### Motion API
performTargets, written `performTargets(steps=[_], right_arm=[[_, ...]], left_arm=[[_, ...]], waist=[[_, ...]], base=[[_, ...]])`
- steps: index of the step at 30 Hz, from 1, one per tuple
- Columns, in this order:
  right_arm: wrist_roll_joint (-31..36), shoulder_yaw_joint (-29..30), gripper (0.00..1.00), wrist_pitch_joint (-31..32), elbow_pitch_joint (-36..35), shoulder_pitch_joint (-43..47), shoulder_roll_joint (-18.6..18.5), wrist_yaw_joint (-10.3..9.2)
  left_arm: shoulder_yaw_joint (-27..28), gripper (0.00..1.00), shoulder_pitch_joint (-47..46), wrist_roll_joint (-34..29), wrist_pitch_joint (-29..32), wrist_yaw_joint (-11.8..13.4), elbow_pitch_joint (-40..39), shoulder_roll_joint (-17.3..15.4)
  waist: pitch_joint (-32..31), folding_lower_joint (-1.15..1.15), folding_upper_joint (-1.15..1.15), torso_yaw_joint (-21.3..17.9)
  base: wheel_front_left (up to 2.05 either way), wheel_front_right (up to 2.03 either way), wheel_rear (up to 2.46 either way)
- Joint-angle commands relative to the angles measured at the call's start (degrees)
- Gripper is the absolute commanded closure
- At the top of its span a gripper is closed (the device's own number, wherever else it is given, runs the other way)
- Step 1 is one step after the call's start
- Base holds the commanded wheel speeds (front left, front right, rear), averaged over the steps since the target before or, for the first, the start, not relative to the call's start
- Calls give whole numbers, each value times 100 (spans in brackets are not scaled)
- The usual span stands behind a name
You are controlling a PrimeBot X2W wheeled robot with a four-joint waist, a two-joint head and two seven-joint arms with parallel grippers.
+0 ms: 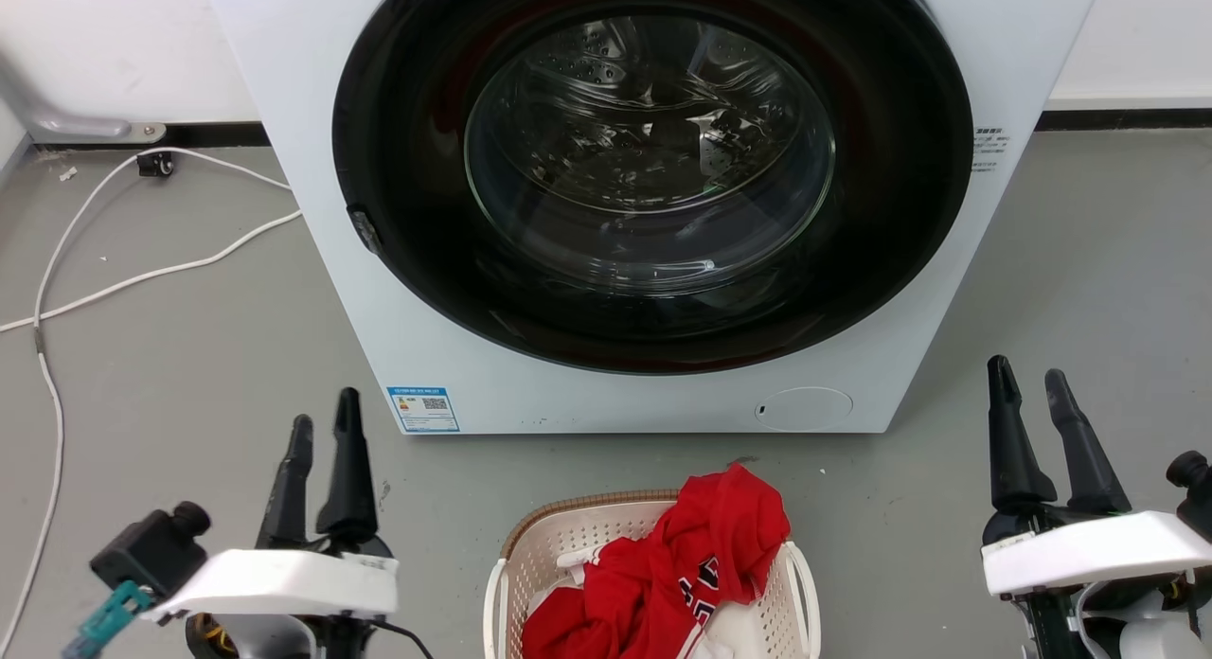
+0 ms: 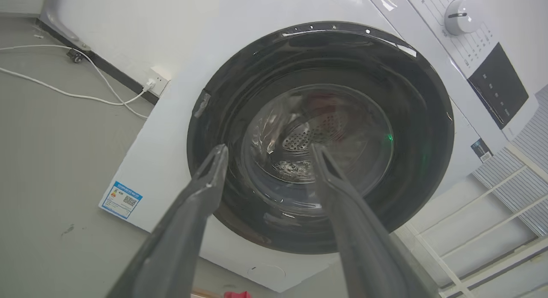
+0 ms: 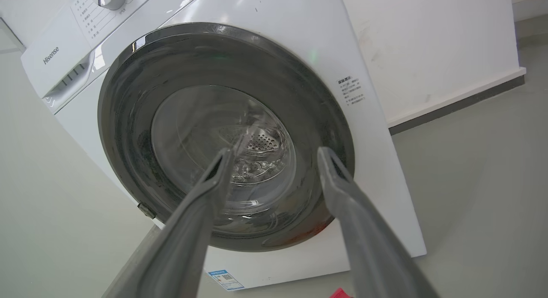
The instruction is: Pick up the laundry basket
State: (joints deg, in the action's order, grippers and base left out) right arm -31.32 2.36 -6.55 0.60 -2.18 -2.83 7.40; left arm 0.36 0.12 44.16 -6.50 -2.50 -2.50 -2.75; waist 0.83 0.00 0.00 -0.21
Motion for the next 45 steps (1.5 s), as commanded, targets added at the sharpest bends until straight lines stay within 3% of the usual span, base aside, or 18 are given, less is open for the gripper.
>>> performTargets(steps=[1, 16, 21, 28, 38, 45], right_arm=[[229, -8, 0, -53, -100, -9, -14, 12], [1315, 9, 0, -271, 81, 121, -13, 12], [1571, 19, 0, -335, 190, 145, -12, 12], [1979, 0, 0, -433, 297, 203, -11, 13], [2554, -90, 0, -561, 290, 257, -11, 13], [2667, -83, 0, -646, 286, 289, -10, 8]], left_arm=[[-84, 0, 16, -298, -59, 36, -102, -19], [-652, 0, 116, -1866, -273, 294, 9, -30], [-911, 0, 116, -2326, -344, 364, 47, -157], [-1326, 0, 116, -2847, -442, 659, 53, -381], [-1802, 0, 133, -3247, -559, 1072, 85, -612], [-1680, 0, 219, -3114, -644, 989, 106, -469]], waist=[[3, 0, 0, -1], [30, 0, 0, -6], [37, 0, 0, -8], [29, 0, 0, -16], [23, 0, 0, -18], [25, 0, 0, -11]], base=[[0, 0, 0], [0, 0, 0], [0, 0, 0], [0, 0, 0], [0, 0, 0], [0, 0, 0]])
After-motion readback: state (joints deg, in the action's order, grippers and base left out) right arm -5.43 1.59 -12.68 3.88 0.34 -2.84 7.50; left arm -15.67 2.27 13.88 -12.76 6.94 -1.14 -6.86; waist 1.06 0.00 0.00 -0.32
